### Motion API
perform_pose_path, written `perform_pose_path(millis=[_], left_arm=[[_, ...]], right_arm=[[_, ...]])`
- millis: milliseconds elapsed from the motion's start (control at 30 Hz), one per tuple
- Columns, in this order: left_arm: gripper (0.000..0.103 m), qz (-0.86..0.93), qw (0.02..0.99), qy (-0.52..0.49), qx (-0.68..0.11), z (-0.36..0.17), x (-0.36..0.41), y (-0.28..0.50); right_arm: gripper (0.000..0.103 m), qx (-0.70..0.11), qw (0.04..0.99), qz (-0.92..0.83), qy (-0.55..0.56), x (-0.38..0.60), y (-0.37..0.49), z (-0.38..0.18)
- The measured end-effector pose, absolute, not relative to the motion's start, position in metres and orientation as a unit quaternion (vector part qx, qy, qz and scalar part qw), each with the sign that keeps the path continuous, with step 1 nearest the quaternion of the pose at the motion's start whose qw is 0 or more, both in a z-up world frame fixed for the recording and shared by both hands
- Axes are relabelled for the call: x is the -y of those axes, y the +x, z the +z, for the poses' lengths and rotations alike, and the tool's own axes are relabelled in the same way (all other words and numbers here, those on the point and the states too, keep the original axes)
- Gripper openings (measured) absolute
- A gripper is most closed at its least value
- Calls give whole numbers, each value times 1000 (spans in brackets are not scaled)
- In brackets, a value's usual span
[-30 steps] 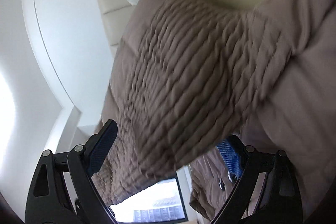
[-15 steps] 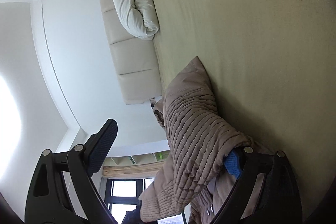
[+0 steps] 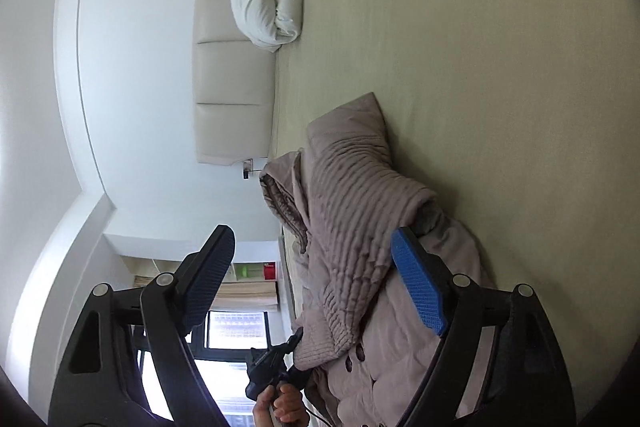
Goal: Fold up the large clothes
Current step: 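Release the sleeve onto the coat front and open the right gripper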
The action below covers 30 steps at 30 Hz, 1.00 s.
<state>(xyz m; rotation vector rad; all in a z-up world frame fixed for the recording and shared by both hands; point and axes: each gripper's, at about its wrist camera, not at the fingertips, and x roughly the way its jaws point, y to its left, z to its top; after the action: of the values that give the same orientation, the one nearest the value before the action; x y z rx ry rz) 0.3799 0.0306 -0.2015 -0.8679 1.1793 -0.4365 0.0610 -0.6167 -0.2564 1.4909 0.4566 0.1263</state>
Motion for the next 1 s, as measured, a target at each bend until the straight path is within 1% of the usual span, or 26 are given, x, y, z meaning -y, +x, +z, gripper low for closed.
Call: perform_pose_path(millis=[100,200,300,367,400,467,533,600,667,733,800,900,1000], left_arm=[[22,-199,727,-380,-536,-199,-23,380],[24,-199,732,-368,-538,-198,-21,378],[26,-206,736,-360,-535,-199,-22,376],[29,-210,737,-362,-531,-198,-26,373],[30,-209,738,-361,-530,-196,-28,371],[32,-198,750,-354,-523,-186,-34,363],[43,-181,770,-349,-503,-171,-42,353],[49,-166,796,-333,-477,-152,-44,343],[49,-176,817,-307,-456,-134,-32,337],[49,-205,822,-278,-453,-125,-11,338],[49,-225,816,-260,-465,-131,12,344],[49,-214,798,-262,-498,-163,28,357],[49,-215,791,-272,-504,-183,30,364]], right_arm=[[81,-212,737,94,635,601,70,-222],[81,-219,761,118,599,588,112,-201],[81,-266,765,67,583,590,143,-219],[80,-304,756,36,578,595,154,-250],[78,-302,754,43,581,597,150,-264],[77,-290,777,56,556,595,143,-260],[77,-298,781,58,545,595,141,-247],[79,-290,780,49,553,600,134,-234],[79,-261,794,56,546,604,128,-213],[79,-258,806,63,530,605,140,-196],[79,-283,805,72,516,599,156,-191],[79,-331,799,47,501,592,178,-215],[79,-324,807,48,492,592,176,-232]])
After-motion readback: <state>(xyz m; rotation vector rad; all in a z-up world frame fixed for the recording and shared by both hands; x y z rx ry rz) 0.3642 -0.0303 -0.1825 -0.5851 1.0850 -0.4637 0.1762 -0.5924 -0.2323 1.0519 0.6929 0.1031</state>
